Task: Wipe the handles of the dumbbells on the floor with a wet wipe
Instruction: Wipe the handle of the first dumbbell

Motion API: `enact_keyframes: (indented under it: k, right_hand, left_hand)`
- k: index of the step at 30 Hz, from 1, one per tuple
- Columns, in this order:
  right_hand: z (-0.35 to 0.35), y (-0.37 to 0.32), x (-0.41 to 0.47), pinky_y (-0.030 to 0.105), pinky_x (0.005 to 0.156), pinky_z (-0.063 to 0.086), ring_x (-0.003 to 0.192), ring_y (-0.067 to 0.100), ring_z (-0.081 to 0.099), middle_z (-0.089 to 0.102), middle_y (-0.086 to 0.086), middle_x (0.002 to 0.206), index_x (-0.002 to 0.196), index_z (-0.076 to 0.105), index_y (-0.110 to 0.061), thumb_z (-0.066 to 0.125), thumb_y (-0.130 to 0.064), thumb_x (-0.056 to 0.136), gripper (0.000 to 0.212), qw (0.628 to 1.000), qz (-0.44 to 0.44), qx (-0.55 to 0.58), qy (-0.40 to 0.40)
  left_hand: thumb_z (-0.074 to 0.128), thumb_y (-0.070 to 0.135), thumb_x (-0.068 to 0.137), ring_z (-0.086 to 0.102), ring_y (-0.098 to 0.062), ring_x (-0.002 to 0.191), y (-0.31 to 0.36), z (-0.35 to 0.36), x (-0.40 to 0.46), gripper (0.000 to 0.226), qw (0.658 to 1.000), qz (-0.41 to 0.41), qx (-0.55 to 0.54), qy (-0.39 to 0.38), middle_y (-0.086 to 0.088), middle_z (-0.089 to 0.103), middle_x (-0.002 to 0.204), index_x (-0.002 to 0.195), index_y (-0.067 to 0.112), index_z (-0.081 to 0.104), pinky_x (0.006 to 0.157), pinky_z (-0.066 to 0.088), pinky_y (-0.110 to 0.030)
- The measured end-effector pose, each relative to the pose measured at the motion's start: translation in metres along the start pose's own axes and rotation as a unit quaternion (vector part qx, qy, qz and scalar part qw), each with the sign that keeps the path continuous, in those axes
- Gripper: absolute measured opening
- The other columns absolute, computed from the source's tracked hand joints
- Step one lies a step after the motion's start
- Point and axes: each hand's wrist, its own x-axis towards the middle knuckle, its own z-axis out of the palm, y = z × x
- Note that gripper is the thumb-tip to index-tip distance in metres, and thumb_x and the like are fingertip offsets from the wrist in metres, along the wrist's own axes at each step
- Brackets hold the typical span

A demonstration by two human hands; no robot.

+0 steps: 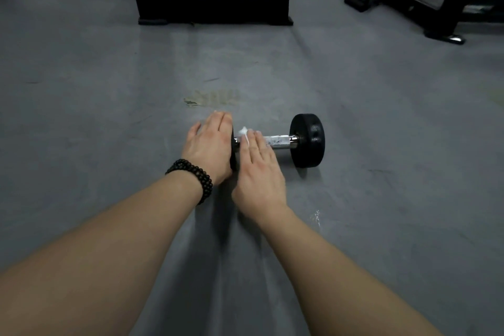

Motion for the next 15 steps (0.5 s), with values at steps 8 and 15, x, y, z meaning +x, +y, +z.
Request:
enact_keyframes:
  k: [8,15]
  right_hand:
    - [-0.039,-0.008,-0.039,0.037,0.116,0.032,0.144,0.025,0.034,0.037,0.018,0.154,0.147,0.036,0.003,0.044,-0.004,0.080,0.067,0.983,0.030,0.101,0.153]
    - [-0.082,-0.051,-0.087,0.027,0.077,0.050,0.090,0.016,0.065,0.072,0.003,0.100,0.102,0.071,-0.007,0.062,-0.004,0.088,0.017,0.949,0.011,0.129,0.288]
  left_hand:
    - [0.084,0.045,0.068,0.000,-0.021,0.152,0.001,-0.028,-0.006,0.130,0.996,0.003,0.017,-0.092,-0.002,-0.004,0.165,0.155,0.014,-0.008,0.121,0.016,-0.042]
    - [0.075,0.050,0.078,0.014,-0.020,0.150,-0.004,-0.064,-0.112,0.104,0.991,0.005,-0.130,-0.039,-0.003,0.017,0.163,0.156,0.015,0.015,0.122,0.017,-0.038]
